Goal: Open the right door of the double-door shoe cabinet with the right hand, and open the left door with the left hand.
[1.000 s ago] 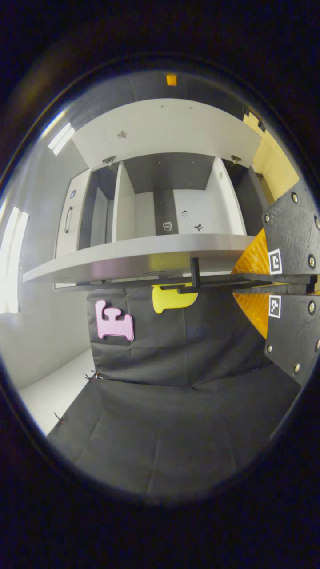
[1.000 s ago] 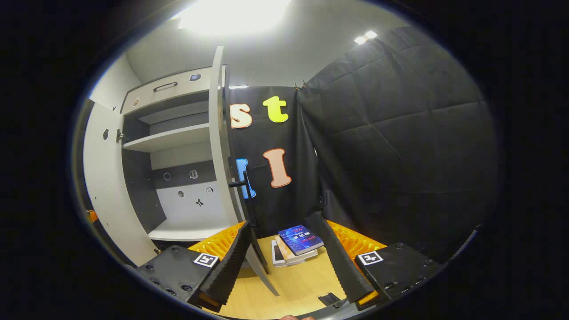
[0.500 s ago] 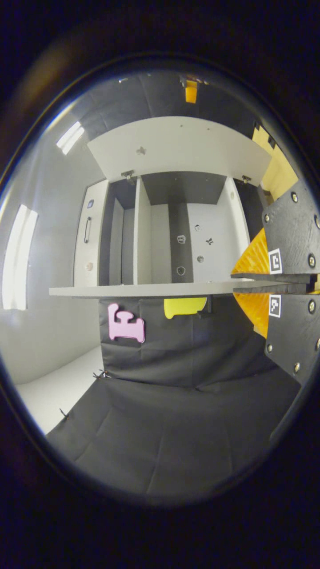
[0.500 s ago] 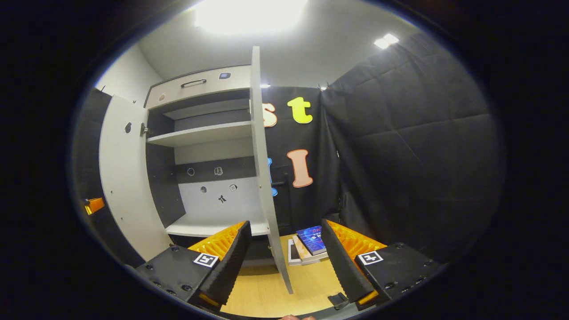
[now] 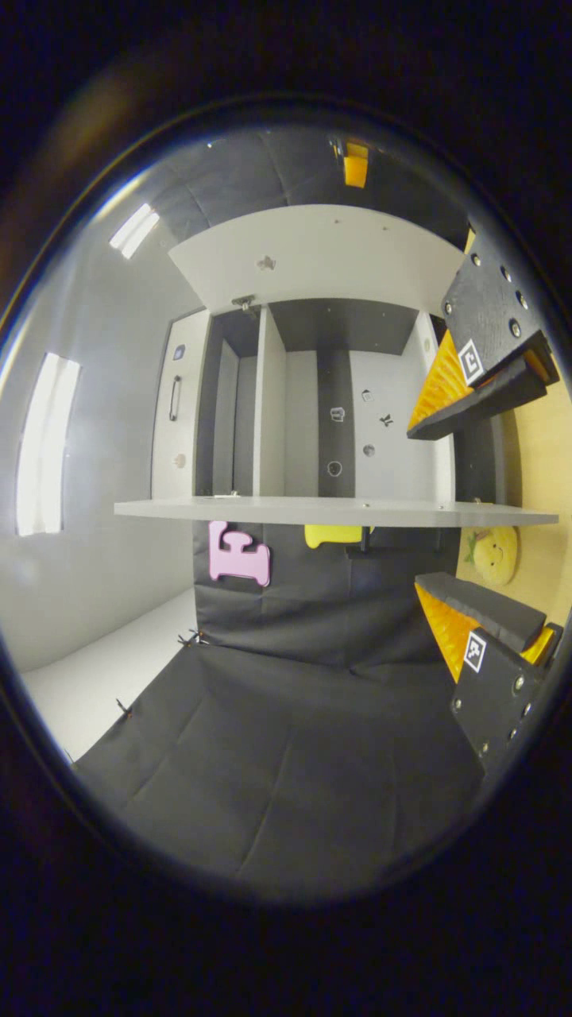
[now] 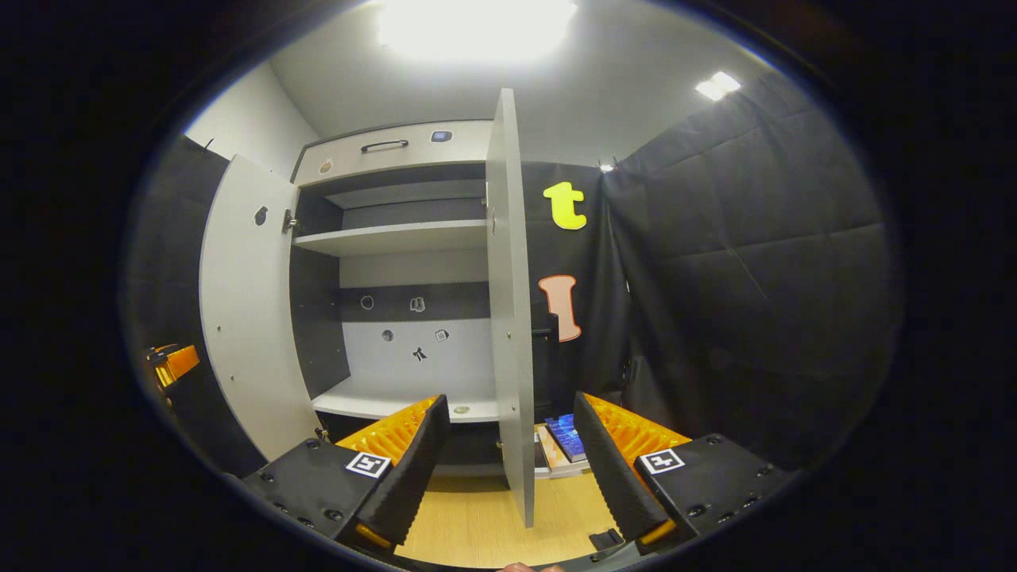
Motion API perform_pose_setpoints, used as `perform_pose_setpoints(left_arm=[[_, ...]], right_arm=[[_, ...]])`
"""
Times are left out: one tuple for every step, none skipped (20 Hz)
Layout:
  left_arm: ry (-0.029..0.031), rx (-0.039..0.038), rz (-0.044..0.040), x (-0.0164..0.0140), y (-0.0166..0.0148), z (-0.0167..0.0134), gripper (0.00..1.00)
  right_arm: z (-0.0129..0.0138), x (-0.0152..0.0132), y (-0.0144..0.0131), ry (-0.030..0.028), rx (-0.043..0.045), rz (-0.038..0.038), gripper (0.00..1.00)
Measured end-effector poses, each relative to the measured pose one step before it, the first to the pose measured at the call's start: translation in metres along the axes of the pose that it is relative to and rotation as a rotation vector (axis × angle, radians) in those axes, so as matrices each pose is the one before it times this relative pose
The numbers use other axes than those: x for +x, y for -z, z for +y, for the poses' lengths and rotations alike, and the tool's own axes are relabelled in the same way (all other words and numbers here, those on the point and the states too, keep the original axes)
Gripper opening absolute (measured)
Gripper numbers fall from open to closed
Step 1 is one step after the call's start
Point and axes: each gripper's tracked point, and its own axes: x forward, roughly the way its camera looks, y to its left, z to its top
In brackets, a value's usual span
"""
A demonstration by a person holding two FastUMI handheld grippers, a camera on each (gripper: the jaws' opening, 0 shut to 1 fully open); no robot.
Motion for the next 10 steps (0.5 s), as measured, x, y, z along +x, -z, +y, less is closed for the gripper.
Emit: perform_pose_setpoints(left_arm=[[-0.0002, -0.00103, 0.00847, -0.00297, 0.00548, -0.00189, 0.96], [0.00227, -0.00623, 0.00214, -0.00346, 0.00313, -0.00218, 0.96], [0.00316, -0.0102, -0.00083, -0.00255, 0.00176, -0.00135, 0.96], [0.00173, -0.01092, -0.00285, -0.00324, 0.00116, 0.00025, 0.96], [0.00458, -0.00744, -0.00354, -0.00381, -0.00114, -0.00004, 0.96], [0.00781, -0.00155, -0.00221, -0.00183, 0.00077, 0.00051, 0.96], [0.0051, 0.00726, -0.00033, -0.00078, 0.00038, 0.0, 0.96], [-0.00139, 0.0116, 0.00171, -0.00082, 0.00201, 0.00079, 0.96], [-0.00305, 0.01013, 0.00161, -0.00129, 0.0017, -0.00012, 0.96], [-0.01089, 0.00019, -0.00468, -0.0027, 0.00221, 0.0008, 0.96]], right_arm=[[0.00174, 0.00001, -0.00028, -0.00388, 0.0034, -0.00114, 0.92], [0.00132, -0.00149, 0.00091, -0.00106, 0.00223, -0.00114, 0.92], [0.00009, -0.00104, 0.00263, 0.00149, 0.00004, -0.00066, 0.92], [0.00078, -0.00084, 0.00229, 0.00286, 0.00039, 0.0031, 0.92], [0.0032, -0.00118, 0.00476, -0.00072, 0.00467, 0.00784, 0.92], [0.00445, -0.00107, 0.00458, -0.00408, 0.00785, 0.00899, 0.92], [0.00466, -0.00055, 0.00512, -0.00447, 0.0082, 0.0098, 0.92], [0.00391, -0.00146, 0.00426, -0.00429, 0.00538, 0.00891, 0.92], [0.00247, 0.00009, 0.00356, -0.0001, 0.00334, 0.00398, 0.92], [0.00307, -0.00037, 0.003, -0.00124, 0.00117, -0.00037, 0.92]])
